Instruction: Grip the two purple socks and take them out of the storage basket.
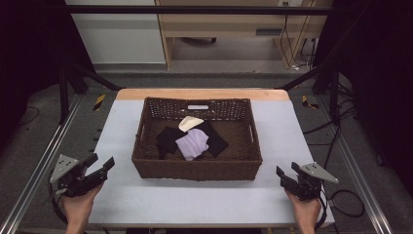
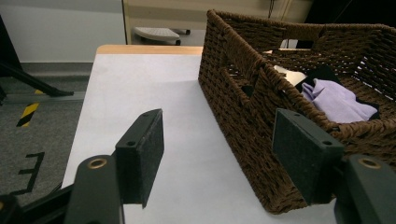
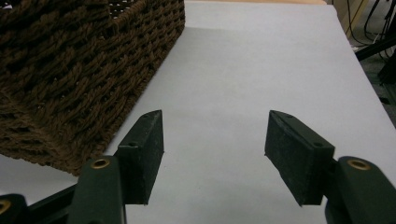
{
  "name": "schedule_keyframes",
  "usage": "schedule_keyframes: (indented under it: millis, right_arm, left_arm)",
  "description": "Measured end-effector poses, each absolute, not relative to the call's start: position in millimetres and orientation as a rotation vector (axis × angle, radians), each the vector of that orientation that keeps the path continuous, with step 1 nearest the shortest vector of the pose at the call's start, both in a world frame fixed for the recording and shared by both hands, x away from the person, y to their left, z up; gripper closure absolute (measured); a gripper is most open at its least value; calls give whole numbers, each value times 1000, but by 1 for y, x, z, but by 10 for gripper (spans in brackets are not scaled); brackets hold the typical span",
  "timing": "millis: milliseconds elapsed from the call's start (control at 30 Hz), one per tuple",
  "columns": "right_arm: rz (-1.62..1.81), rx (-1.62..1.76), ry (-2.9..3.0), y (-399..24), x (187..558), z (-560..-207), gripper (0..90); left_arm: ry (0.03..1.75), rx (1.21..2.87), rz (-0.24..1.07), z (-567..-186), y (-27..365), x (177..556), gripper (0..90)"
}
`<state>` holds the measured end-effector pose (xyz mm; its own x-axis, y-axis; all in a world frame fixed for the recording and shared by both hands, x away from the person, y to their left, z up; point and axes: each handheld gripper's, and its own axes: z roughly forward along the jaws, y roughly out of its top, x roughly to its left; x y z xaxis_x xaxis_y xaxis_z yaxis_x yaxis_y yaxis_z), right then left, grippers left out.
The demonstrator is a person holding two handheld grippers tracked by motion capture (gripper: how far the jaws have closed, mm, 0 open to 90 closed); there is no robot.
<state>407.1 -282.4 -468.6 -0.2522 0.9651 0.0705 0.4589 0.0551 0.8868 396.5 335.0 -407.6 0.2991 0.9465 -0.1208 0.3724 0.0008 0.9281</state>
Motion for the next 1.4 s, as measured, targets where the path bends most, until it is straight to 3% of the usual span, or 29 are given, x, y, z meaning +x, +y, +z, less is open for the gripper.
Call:
schedule_keyframes:
  millis: [433, 1400]
  right_arm:
    - [1157, 1380, 1759, -280, 408, -468, 371]
    - [1140, 1371, 1753, -278, 412, -469, 356]
  left_arm:
    - [1189, 1566, 715, -388, 320, 409, 335]
    - [1032, 1641, 697, -335, 236, 457, 343]
